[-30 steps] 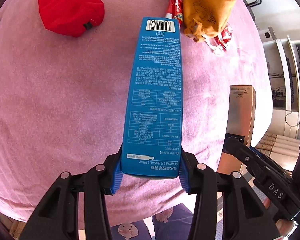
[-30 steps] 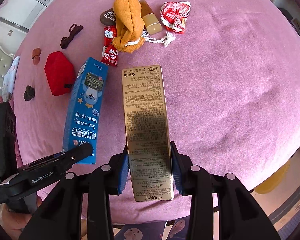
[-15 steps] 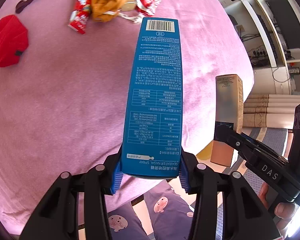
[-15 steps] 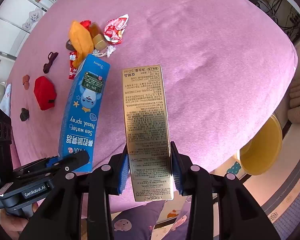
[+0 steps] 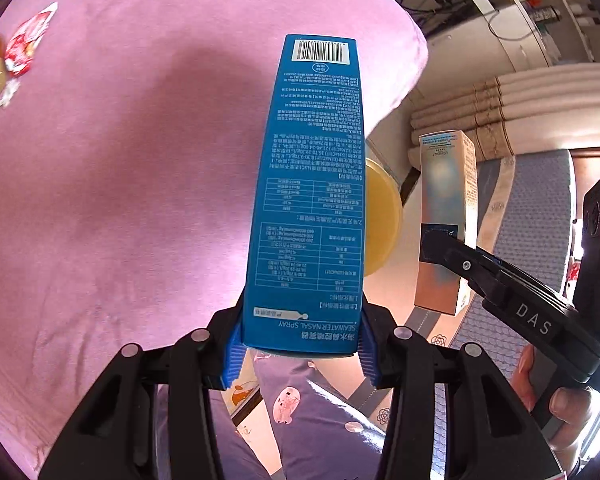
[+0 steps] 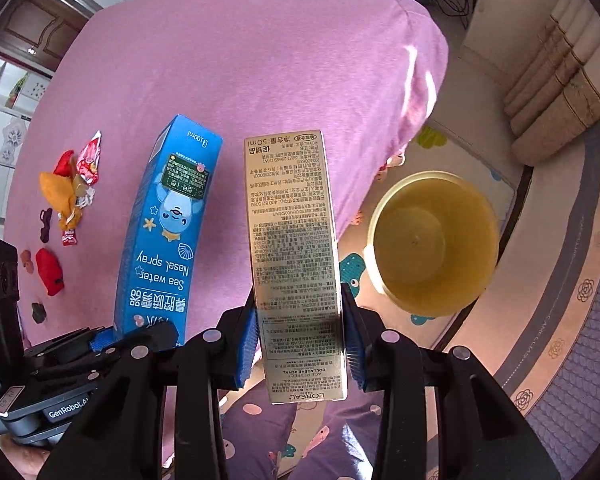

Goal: Collect trash
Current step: 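Carry both boxes to the yellow bucket and open both tools to drop them, then return both tools over the bed toward the red pouch and orange bag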

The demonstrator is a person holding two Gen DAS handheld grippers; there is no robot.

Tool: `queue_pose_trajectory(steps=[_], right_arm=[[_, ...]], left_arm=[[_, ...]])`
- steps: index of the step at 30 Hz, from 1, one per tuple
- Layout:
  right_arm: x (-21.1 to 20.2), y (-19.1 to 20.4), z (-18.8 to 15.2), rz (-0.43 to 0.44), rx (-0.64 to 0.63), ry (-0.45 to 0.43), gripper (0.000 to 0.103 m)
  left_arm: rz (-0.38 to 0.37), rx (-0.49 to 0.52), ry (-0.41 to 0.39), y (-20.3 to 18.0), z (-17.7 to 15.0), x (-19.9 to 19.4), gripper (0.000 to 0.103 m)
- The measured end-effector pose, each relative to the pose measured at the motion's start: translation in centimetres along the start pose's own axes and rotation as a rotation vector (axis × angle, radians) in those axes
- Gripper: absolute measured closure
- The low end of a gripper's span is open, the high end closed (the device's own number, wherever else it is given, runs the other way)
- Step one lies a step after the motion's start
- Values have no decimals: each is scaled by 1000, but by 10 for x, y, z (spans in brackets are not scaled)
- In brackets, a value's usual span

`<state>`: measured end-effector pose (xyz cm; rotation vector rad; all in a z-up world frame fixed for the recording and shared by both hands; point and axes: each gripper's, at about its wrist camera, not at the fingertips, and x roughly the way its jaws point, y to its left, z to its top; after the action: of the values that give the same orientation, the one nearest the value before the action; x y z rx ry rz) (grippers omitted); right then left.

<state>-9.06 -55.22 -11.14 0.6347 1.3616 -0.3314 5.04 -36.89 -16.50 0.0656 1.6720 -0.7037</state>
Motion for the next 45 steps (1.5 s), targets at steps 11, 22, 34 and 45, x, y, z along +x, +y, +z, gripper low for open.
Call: queue_pose_trajectory(steps=[11,22,34,45], right_arm=[[-11,-150,-16,-34,219,-4,66],[-10,-200,-13,-40,281,-28,44],[-2,-179,-9,5,264,21,46],[-7,-91,10,15,123,3,47]], left_arm=[[12,173,143,-126,14,91,57],[56,245,186,-172,27,135,35],[67,204,171,-150,32,116,31],[61,124,62,-96,35,59,31]])
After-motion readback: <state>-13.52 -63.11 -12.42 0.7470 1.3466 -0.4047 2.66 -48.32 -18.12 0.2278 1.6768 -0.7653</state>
